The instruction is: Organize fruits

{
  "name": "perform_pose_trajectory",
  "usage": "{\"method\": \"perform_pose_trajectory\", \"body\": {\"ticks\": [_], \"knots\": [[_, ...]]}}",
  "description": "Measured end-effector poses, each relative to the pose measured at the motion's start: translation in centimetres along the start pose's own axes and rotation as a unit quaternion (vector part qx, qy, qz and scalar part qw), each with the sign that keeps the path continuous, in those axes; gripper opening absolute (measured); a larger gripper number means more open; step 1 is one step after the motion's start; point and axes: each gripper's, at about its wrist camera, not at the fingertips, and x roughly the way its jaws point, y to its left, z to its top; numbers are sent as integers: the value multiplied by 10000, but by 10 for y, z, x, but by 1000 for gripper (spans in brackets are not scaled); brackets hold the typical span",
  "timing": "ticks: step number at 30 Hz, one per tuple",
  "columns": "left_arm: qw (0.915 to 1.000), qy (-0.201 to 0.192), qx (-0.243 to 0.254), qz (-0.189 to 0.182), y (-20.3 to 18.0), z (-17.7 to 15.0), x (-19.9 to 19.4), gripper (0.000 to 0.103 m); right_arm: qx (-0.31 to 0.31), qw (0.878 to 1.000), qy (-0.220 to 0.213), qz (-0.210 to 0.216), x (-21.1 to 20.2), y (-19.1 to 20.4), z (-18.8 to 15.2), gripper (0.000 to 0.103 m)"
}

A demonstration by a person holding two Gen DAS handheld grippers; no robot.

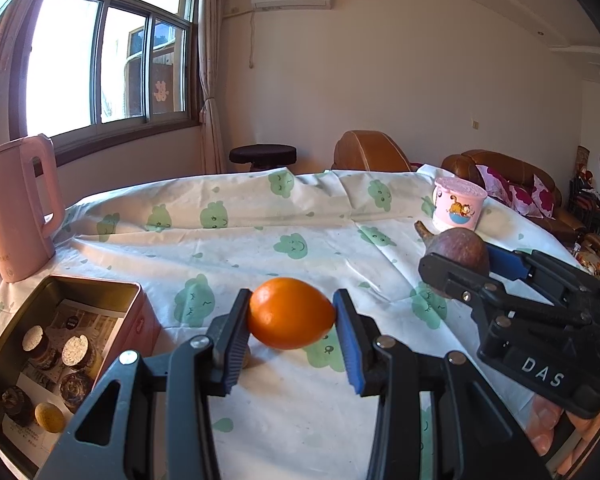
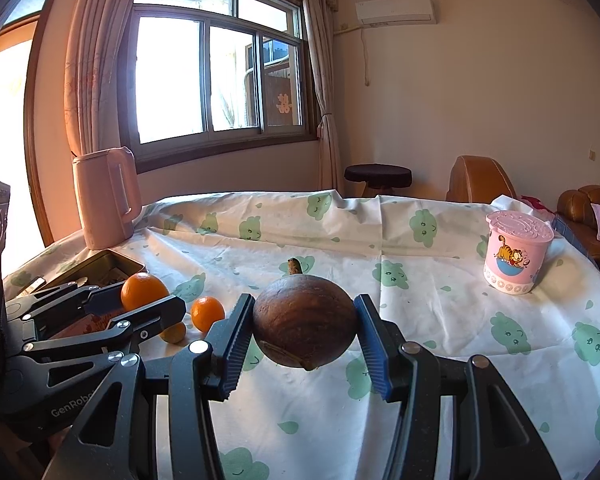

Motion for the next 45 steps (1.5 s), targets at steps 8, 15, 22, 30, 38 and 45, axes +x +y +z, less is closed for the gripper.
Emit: {"method": "perform_pose_trajectory", "body": {"ticks": [8, 15, 22, 30, 38, 45], "knots": [[9999, -117, 0, 55, 0, 0, -4, 42, -27, 9999, -134, -13, -5, 2, 0, 53], [9995, -298, 5, 106, 0, -1, -11, 42, -108, 9994, -336, -40, -12, 5, 0, 53], [9991, -397, 47, 146, 0, -2, -16, 42, -188, 9993, -318, -111, -12, 8, 0, 53], [9992, -347, -25, 192, 9, -4, -18, 42, -191, 9995, -243, -88, -10, 12, 0, 53], [9989, -345, -64, 302, 27, -5, -25, 42, -221, 9996, -140, 73, -3, 29, 1, 53], [9980, -393, -221, 444, 54, -6, -35, 42, -321, 9989, -95, 335, 5, 54, 11, 53]]}}
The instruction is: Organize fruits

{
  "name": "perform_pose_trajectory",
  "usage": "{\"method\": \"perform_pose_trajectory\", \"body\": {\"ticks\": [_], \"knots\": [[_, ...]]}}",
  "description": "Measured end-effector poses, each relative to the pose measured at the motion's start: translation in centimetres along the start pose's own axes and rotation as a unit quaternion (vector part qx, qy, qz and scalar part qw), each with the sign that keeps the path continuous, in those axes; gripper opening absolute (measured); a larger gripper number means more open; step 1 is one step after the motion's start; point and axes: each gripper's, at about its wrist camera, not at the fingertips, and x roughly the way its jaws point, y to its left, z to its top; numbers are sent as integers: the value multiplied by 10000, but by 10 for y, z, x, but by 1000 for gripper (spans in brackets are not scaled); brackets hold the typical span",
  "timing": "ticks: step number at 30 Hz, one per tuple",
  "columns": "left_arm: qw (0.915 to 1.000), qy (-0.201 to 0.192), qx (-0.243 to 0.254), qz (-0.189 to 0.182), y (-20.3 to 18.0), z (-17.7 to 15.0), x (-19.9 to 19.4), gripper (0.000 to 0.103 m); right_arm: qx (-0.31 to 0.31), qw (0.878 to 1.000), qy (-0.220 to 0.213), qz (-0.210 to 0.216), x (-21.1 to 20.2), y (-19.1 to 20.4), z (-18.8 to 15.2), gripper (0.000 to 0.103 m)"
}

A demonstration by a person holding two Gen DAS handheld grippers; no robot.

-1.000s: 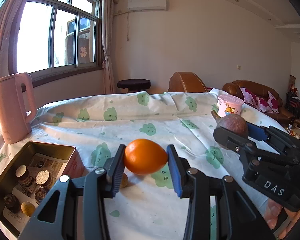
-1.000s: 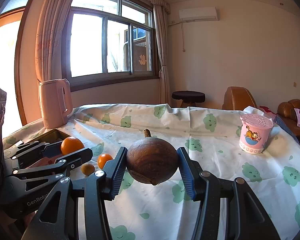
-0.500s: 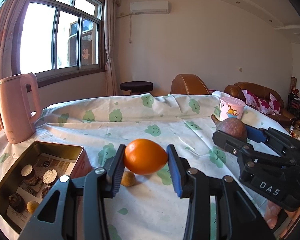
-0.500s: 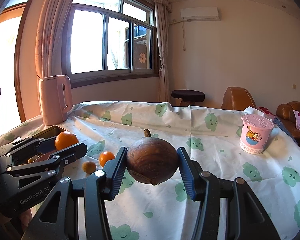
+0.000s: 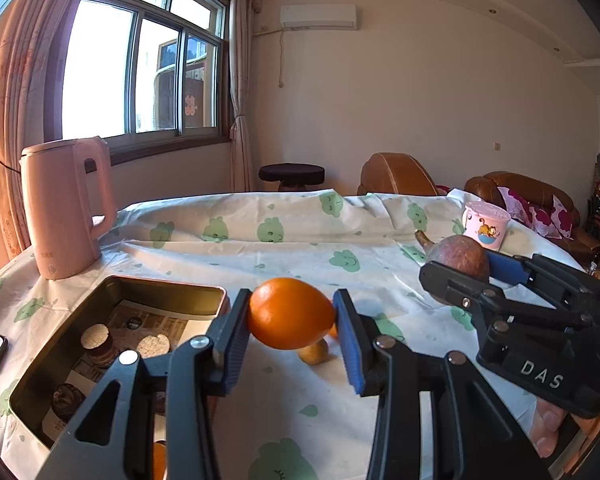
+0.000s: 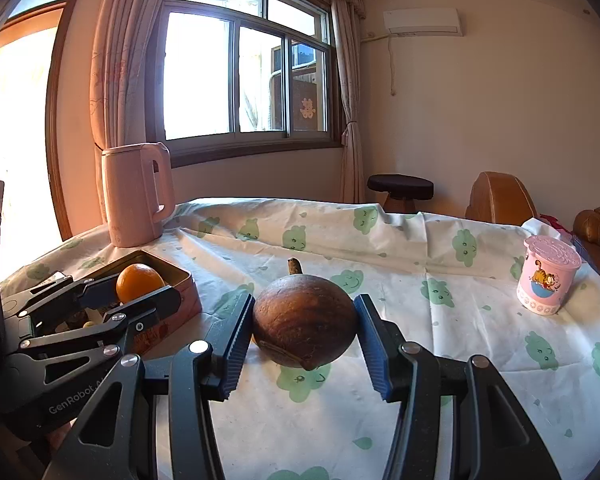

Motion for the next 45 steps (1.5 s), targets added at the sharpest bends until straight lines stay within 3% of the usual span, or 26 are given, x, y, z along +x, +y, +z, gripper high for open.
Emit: {"method": "perform_pose_trajectory", "body": {"ticks": [23, 45], "knots": [[9963, 49, -302, 808, 84, -5, -19, 42, -553, 9957, 87, 733, 34, 91, 28, 53], [9907, 267, -553, 1218, 139, -11, -16, 42, -795, 9904, 332, 1079, 64, 141, 26, 53]]}}
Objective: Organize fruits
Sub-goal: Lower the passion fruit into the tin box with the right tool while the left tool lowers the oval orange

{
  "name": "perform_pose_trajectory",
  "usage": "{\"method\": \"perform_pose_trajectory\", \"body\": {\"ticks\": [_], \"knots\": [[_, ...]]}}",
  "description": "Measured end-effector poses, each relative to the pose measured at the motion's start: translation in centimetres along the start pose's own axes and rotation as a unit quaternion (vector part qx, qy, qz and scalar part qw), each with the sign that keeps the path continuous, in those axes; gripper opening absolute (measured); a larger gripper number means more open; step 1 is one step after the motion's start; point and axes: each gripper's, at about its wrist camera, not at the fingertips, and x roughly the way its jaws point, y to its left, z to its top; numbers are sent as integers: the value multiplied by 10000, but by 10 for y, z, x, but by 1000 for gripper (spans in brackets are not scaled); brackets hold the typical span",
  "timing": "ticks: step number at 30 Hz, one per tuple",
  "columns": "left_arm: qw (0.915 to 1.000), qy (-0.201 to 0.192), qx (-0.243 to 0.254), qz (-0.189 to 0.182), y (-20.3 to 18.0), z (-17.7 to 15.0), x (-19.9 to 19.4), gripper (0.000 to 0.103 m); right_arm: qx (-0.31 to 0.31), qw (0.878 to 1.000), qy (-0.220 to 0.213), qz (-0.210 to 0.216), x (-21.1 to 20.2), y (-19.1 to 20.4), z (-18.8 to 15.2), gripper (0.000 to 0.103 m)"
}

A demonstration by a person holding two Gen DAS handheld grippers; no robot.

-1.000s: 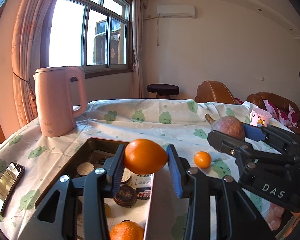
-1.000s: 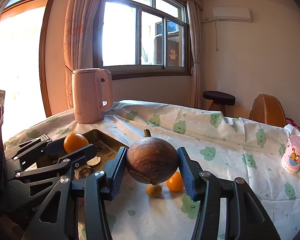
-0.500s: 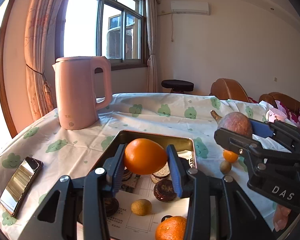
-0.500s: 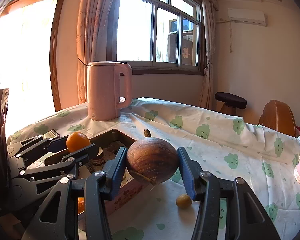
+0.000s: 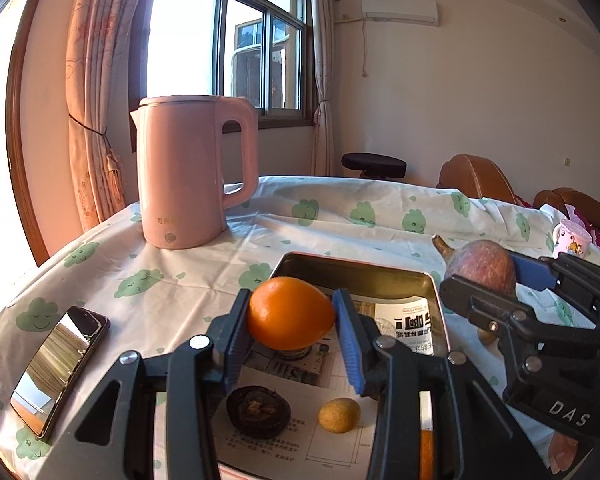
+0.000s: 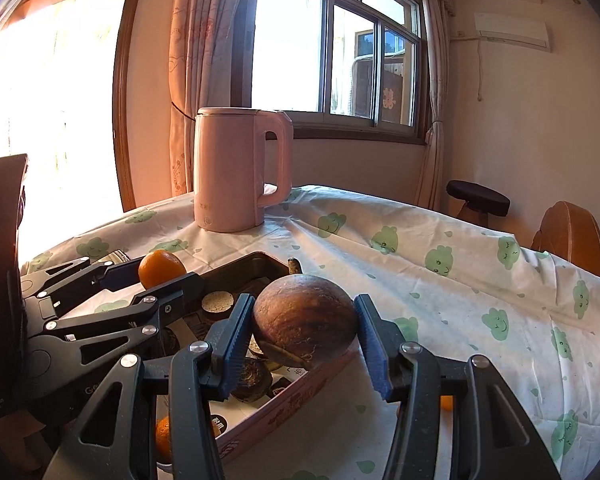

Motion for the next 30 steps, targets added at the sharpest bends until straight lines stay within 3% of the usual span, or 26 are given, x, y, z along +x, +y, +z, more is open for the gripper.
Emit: {"method": "perform_pose_trajectory", "body": {"ticks": [16, 30], "knots": [[9996, 196, -116, 172, 17, -1, 13, 42, -48, 9995, 262, 150, 21, 15, -8, 53], [9988, 464, -110, 113, 17, -1, 23, 42, -106, 9983, 541, 201, 37, 20, -13, 53]]}}
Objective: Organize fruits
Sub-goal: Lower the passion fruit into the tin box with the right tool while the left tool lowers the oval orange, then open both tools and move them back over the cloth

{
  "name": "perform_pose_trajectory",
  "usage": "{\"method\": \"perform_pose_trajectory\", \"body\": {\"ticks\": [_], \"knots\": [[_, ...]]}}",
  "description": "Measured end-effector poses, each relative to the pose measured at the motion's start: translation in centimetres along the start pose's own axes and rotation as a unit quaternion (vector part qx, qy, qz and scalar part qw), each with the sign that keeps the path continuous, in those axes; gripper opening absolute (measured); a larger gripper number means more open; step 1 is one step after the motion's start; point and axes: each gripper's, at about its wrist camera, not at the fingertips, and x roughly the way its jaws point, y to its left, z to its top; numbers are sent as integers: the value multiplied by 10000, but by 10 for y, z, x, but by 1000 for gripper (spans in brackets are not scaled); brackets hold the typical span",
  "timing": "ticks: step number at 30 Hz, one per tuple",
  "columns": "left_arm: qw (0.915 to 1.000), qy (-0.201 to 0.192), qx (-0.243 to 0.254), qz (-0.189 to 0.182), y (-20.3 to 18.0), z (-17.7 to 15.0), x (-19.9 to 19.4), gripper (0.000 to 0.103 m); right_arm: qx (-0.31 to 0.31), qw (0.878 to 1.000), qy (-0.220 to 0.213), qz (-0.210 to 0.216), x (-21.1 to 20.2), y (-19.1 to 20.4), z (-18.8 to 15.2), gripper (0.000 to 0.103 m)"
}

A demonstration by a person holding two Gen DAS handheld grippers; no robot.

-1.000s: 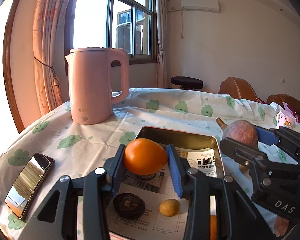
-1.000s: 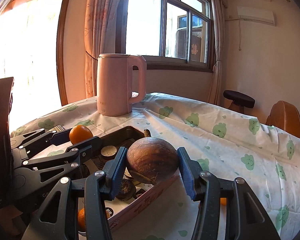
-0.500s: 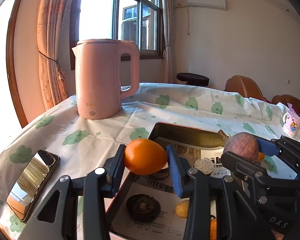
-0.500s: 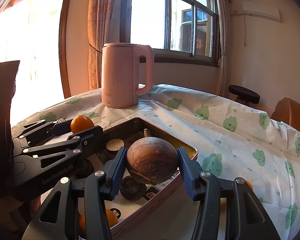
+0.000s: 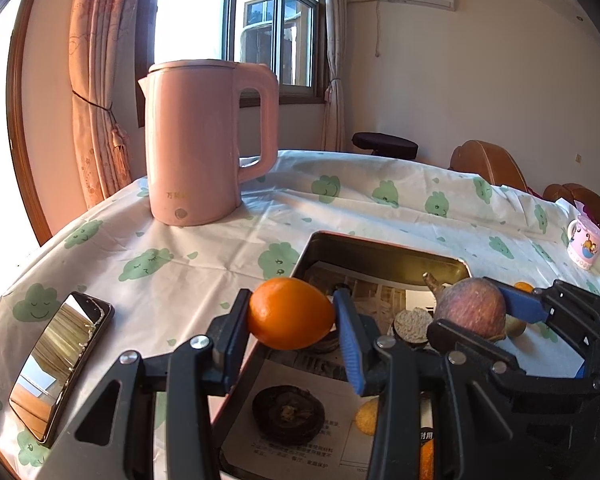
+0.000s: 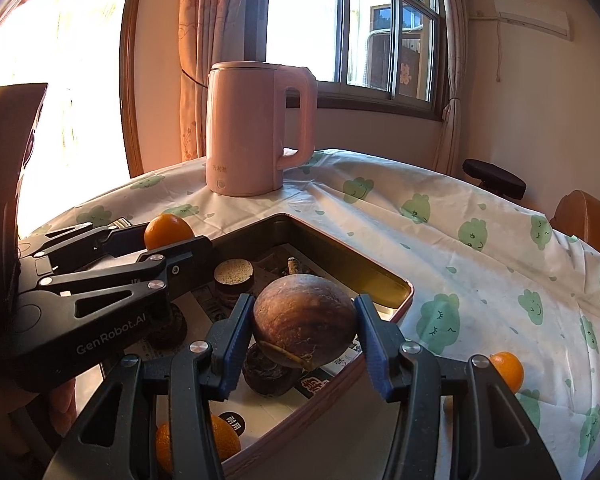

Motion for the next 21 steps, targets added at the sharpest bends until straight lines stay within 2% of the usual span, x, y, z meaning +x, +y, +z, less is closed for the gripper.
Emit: {"method": "perform_pose_trajectory", "body": {"ticks": [21], "knots": [[9999, 67, 81, 57, -2, -1, 3, 44, -42, 9997, 215, 139, 8, 2, -1, 53]]}}
